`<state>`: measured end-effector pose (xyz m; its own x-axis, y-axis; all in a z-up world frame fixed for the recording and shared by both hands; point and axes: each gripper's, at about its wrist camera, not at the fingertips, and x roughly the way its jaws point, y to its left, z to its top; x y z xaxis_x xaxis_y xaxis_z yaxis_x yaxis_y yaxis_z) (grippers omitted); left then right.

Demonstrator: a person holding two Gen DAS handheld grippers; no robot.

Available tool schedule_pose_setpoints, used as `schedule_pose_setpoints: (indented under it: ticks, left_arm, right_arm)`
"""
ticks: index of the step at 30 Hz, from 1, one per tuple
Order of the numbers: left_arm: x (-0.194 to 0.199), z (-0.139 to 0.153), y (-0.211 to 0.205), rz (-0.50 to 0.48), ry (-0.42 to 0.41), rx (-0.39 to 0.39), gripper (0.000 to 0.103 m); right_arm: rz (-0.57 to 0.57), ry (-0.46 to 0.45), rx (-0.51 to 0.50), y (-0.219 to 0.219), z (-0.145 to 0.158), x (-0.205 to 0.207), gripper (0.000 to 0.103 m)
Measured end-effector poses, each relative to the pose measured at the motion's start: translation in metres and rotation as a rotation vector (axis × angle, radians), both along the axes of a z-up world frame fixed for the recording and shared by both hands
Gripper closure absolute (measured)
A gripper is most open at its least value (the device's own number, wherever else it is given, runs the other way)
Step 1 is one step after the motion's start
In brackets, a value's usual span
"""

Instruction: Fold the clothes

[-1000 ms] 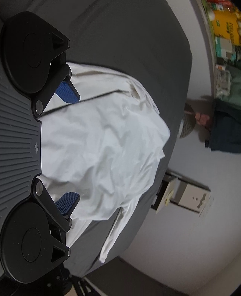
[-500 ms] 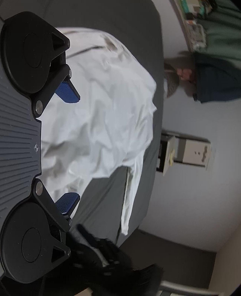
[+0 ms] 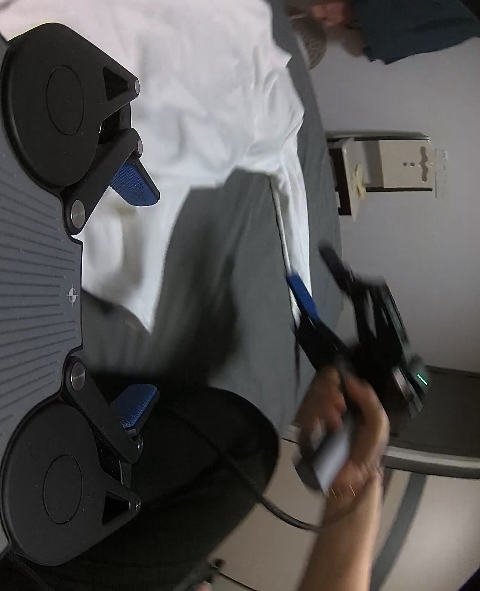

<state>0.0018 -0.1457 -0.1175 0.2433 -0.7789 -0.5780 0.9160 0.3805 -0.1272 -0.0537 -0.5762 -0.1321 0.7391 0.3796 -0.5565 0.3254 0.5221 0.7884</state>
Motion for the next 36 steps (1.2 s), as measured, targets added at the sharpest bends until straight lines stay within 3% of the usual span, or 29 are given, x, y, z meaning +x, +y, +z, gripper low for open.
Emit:
schedule_pose_setpoints:
  ticks: [2,7,9,10,11,13,16,21,25,27,29,31,36]
  left_arm:
    - [0.0,-0.006,-0.005,0.002,0.036,-0.029,0.0]
    - [0.007,-0.021,-0.013,0.073,0.053,0.036,0.001]
    - [0.008,-0.026,-0.013,0.092,0.054,0.057,0.011]
    - [0.009,-0.028,-0.013,0.099,0.059,0.066,0.025]
    - [0.009,-0.032,-0.015,0.098,0.061,0.081,0.038]
    - [0.009,-0.038,-0.018,0.096,0.066,0.11,0.073]
    - [0.006,-0.04,-0.006,0.122,0.073,0.086,0.098]
    - [-0.004,-0.026,0.034,0.115,0.053,-0.015,0.099]
    - [-0.006,-0.016,0.061,0.154,0.088,-0.081,0.099]
    - [-0.006,-0.011,0.077,0.234,0.093,-0.117,0.099]
    - [-0.003,-0.008,0.094,0.305,0.085,-0.124,0.099]
    - [0.003,-0.006,0.11,0.345,0.082,-0.126,0.099]
    - [0.014,-0.001,0.143,0.417,0.084,-0.155,0.099]
  right_arm:
    - [-0.049,0.014,0.053,-0.007,-0.022,0.026,0.052]
    - [-0.16,0.033,0.126,-0.021,-0.067,0.087,0.063]
    - [-0.196,0.026,0.142,-0.024,-0.078,0.105,0.065]
    - [-0.202,0.025,0.135,-0.024,-0.082,0.114,0.07]
    - [-0.205,0.023,0.122,-0.024,-0.086,0.121,0.083]
    - [-0.213,0.035,0.082,-0.023,-0.089,0.129,0.097]
    - [-0.228,0.01,0.022,-0.029,-0.08,0.135,0.099]
    - [-0.206,-0.064,-0.109,-0.056,-0.045,0.154,0.1]
    - [-0.18,0.004,-0.203,-0.063,-0.044,0.172,0.097]
    - [-0.135,0.043,-0.205,-0.061,-0.048,0.175,0.091]
    - [-0.095,0.049,-0.212,-0.057,-0.047,0.17,0.061]
    - [-0.045,0.046,-0.233,-0.052,-0.041,0.158,0.049]
    - [0.199,0.062,-0.261,-0.015,-0.016,0.114,0.048]
